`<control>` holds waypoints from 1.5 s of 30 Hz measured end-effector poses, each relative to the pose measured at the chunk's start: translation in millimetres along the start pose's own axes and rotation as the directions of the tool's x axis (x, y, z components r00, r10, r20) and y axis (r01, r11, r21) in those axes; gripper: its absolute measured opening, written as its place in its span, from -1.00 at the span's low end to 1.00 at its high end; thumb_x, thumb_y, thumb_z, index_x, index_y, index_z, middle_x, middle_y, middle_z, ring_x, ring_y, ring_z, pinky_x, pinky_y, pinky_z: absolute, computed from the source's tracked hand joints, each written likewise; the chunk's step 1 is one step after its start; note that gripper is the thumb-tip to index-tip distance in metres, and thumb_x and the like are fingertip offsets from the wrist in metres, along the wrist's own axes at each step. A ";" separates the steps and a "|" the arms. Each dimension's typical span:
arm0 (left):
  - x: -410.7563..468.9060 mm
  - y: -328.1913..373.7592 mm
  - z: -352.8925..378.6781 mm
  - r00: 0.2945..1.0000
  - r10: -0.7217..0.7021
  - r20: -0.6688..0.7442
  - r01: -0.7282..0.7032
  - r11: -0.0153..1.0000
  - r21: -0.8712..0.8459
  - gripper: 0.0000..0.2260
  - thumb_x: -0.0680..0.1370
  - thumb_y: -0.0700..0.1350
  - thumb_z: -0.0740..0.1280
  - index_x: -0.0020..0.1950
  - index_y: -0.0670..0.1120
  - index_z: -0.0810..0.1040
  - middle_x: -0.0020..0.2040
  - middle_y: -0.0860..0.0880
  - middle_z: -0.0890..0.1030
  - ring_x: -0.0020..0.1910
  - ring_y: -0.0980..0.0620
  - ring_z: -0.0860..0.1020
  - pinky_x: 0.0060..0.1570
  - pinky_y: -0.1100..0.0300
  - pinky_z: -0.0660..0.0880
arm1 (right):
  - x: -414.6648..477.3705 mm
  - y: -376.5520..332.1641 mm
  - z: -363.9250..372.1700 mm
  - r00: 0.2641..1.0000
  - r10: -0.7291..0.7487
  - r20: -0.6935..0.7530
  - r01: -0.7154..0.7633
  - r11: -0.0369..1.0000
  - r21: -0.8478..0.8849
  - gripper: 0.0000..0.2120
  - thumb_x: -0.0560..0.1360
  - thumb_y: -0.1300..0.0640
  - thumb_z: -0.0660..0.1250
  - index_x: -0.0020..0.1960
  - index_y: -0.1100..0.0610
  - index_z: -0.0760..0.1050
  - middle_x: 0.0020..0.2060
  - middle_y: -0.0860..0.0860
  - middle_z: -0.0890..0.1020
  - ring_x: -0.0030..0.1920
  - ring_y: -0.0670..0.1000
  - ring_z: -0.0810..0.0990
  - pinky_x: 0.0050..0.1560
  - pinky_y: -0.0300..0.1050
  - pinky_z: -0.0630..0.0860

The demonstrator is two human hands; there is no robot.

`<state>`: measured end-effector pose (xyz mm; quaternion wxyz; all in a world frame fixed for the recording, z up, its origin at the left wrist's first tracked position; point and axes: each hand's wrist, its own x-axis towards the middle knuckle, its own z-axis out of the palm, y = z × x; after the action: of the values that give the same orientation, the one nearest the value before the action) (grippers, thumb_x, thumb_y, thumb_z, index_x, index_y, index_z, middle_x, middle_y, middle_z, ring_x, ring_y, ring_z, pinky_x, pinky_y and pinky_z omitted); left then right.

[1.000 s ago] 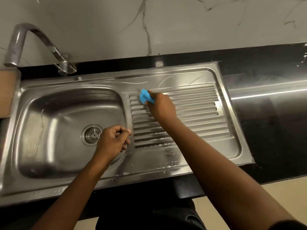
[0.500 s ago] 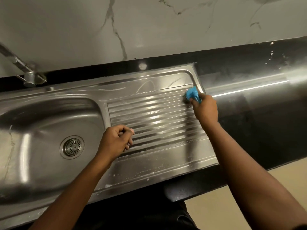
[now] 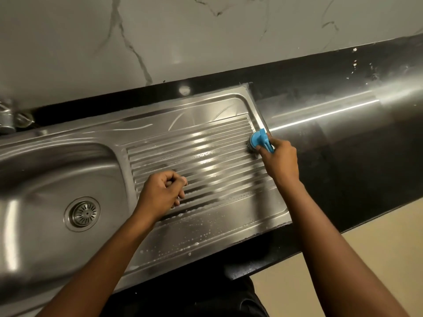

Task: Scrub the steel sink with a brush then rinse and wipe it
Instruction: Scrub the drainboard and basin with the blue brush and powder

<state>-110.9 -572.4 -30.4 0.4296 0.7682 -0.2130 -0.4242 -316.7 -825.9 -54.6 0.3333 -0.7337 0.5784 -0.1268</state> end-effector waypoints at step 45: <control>17.8 -3.8 -16.7 0.995 -0.036 -0.098 0.034 0.999 -0.024 -0.83 0.66 -0.10 0.39 -0.09 -0.10 0.69 -0.30 -0.10 0.69 -0.40 0.02 0.59 -0.35 0.22 0.52 | 73.2 -96.7 42.2 0.979 -0.162 0.124 0.173 0.982 -0.077 -0.59 0.58 -0.06 0.44 0.37 0.07 0.58 0.04 0.02 0.70 0.01 0.04 0.67 0.05 0.01 0.60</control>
<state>-87.2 -574.6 -37.5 0.4404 0.7871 -0.1733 -0.3957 -196.8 -869.2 -39.2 0.3227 -0.7998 0.4988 -0.0858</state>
